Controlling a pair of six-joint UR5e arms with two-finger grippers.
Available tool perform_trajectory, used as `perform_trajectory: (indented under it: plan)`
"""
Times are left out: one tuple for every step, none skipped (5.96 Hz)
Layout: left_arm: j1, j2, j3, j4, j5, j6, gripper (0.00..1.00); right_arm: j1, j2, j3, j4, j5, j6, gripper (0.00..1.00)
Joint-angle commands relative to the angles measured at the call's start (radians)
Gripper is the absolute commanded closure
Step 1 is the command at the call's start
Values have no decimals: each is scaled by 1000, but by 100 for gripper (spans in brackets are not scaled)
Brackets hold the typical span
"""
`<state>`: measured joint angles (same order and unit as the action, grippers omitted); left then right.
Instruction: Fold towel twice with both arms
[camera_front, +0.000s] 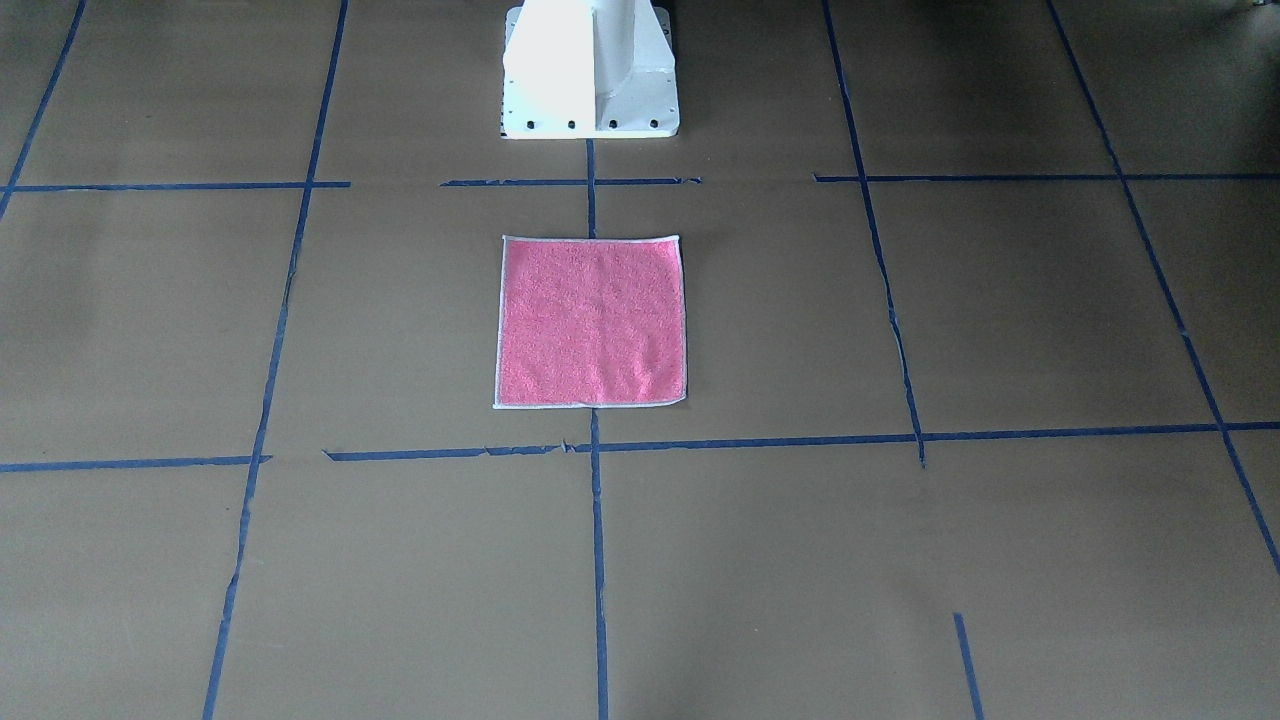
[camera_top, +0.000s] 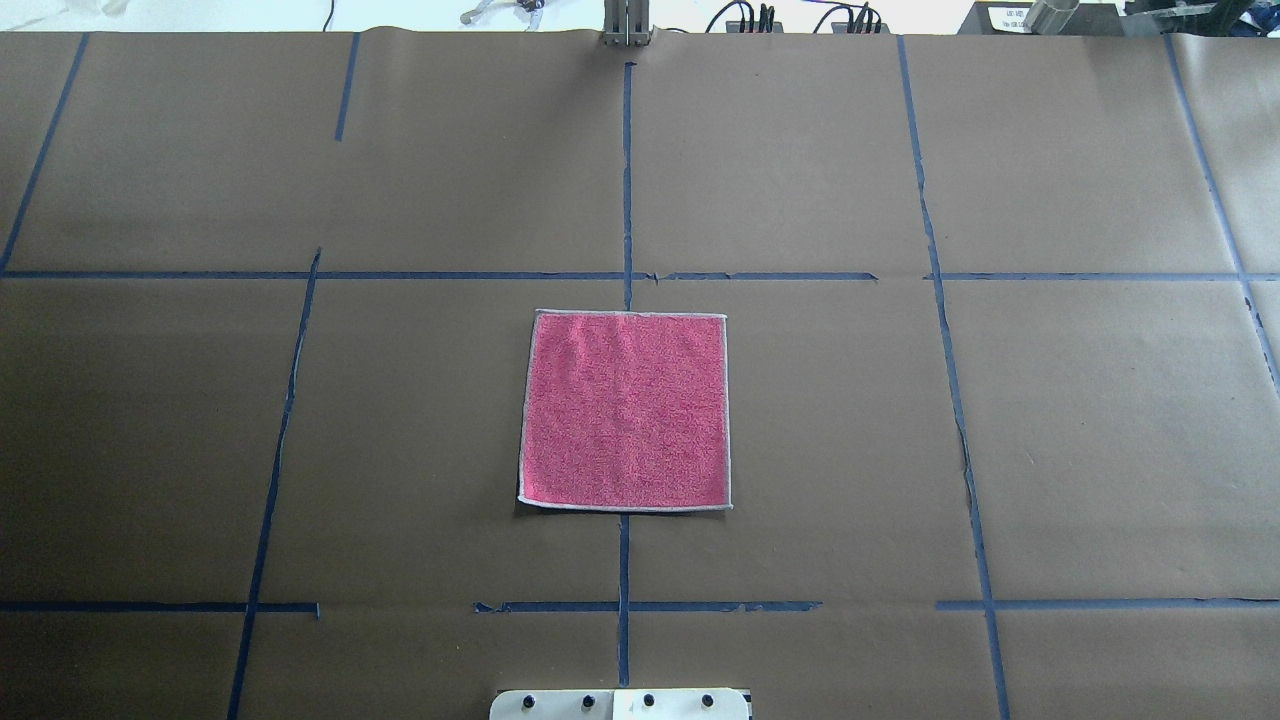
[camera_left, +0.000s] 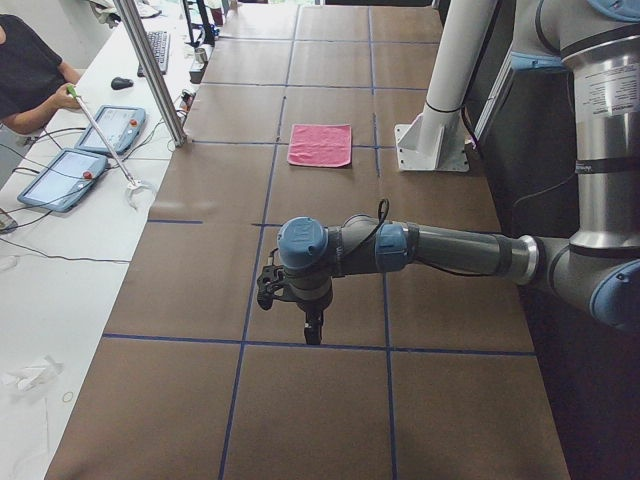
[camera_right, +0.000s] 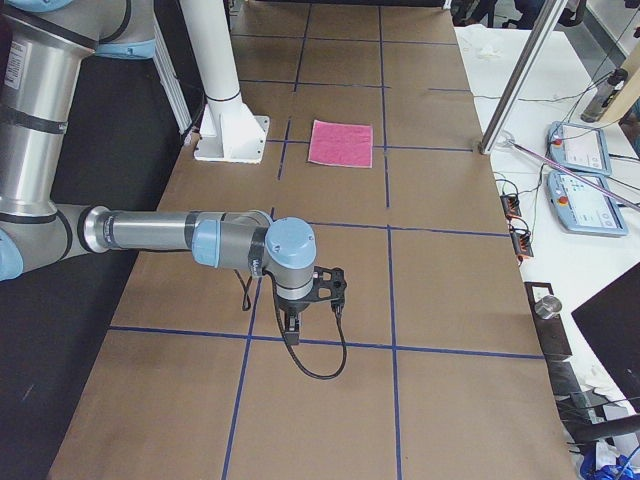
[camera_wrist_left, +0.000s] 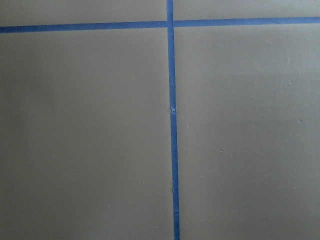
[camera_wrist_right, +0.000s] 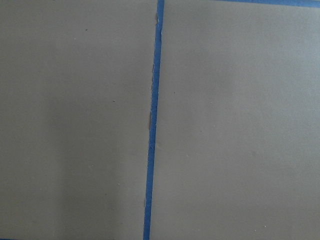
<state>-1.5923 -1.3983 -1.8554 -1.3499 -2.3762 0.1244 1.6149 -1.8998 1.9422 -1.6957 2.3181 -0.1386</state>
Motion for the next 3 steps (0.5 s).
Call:
perform_trajectory:
  plan:
    - [0,-2,1,0,0,-3,0,0,2,-8,5,10,16,0]
    - [2,-1,-7,0,0,0,0,0,2,-9,5,10,17,0]
    - [2,-1,-2,1,0,-2,0,-1,4,-8,7,13,17,0]
